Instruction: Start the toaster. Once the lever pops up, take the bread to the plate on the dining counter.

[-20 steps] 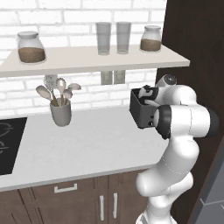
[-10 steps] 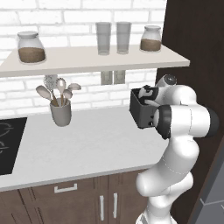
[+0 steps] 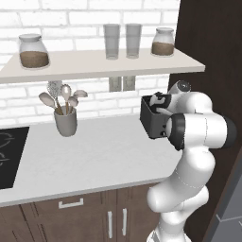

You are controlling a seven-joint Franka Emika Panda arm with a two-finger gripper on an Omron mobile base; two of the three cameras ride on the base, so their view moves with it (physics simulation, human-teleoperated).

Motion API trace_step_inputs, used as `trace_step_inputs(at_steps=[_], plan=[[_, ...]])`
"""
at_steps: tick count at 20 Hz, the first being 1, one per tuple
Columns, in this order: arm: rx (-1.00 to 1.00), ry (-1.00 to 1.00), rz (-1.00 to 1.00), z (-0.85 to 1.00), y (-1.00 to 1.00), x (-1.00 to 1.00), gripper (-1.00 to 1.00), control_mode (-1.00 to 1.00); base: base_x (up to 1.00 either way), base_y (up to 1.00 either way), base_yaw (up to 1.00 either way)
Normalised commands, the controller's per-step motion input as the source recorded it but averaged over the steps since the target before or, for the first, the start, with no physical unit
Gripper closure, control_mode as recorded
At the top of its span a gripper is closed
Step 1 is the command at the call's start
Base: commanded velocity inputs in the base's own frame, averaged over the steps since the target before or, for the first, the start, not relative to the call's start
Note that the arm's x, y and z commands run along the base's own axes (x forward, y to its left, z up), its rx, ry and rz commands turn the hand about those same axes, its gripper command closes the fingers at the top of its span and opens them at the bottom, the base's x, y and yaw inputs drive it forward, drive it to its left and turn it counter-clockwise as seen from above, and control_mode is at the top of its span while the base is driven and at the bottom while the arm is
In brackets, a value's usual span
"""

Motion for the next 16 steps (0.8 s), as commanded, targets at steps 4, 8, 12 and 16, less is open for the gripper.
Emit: trace_step_inputs(at_steps=[4,8,12,16], plan=[[0.00,0.00,0.00,0.00,0.00,0.00,-1.00,-1.00,0.00,0.00,0.00],[0.00,0.00,0.00,0.00,0.00,0.00,-1.00,-1.00,0.00,0.00,0.00],[0.00,0.00,0.00,0.00,0.00,0.00,-1.00,-1.00,0.00,0.00,0.00],[0.00,0.00,0.00,0.00,0.00,0.00,-1.00,-1.00,0.00,0.00,0.00]])
